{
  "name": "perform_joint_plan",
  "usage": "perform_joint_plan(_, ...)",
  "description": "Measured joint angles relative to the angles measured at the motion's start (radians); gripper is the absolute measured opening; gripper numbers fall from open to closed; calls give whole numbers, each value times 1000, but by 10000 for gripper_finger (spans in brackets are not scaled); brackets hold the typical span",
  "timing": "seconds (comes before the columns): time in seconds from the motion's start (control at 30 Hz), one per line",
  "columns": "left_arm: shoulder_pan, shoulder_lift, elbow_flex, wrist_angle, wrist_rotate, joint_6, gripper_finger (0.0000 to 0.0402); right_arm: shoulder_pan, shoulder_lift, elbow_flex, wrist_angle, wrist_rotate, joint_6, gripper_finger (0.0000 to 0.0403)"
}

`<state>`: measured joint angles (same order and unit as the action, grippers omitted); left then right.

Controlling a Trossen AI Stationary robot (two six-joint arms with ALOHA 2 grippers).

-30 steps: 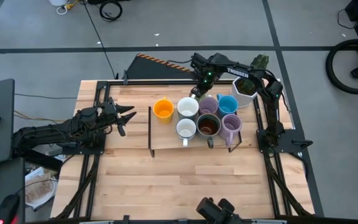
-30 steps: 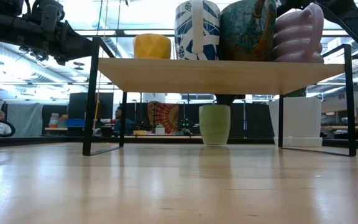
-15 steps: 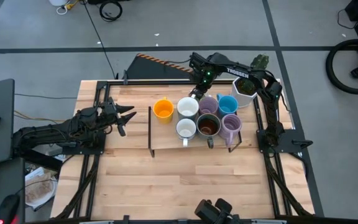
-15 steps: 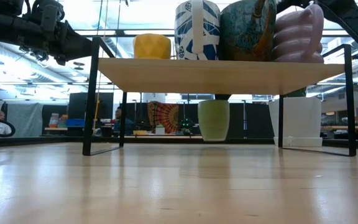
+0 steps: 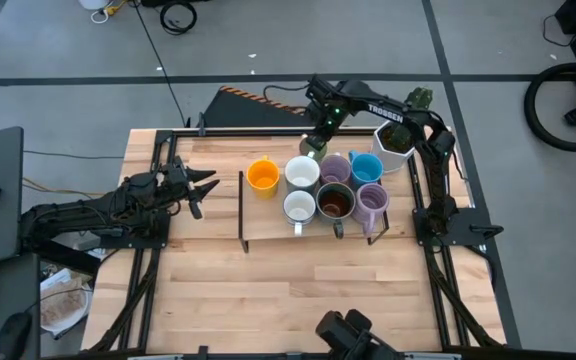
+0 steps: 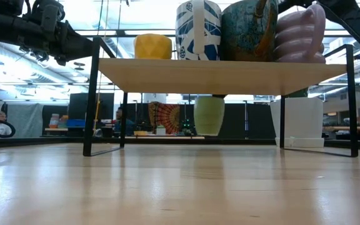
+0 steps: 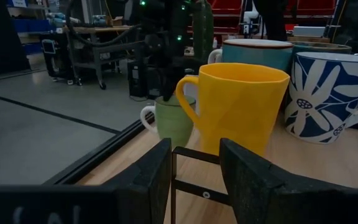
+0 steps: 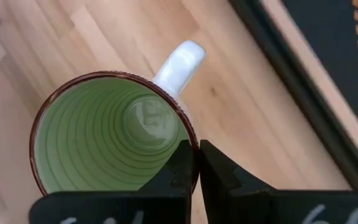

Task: Place coffee mugs
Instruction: Put the green mug on the shelf

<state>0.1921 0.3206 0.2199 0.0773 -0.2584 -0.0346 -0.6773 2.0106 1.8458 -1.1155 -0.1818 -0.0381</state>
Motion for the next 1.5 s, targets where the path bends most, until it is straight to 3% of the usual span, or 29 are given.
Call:
perform_joint_plan(0.37, 0, 0, 0, 0, 0, 0, 142, -18, 0, 0, 103, -109, 1, 16)
perform_joint_plan(0.67, 0, 0, 0, 0, 0, 0, 142, -18, 0, 15, 154, -134, -14, 16)
perform_joint_plan(1.5, 0, 0, 0, 0, 0, 0, 142, 31, -6, 512, -22, -127, -45, 16)
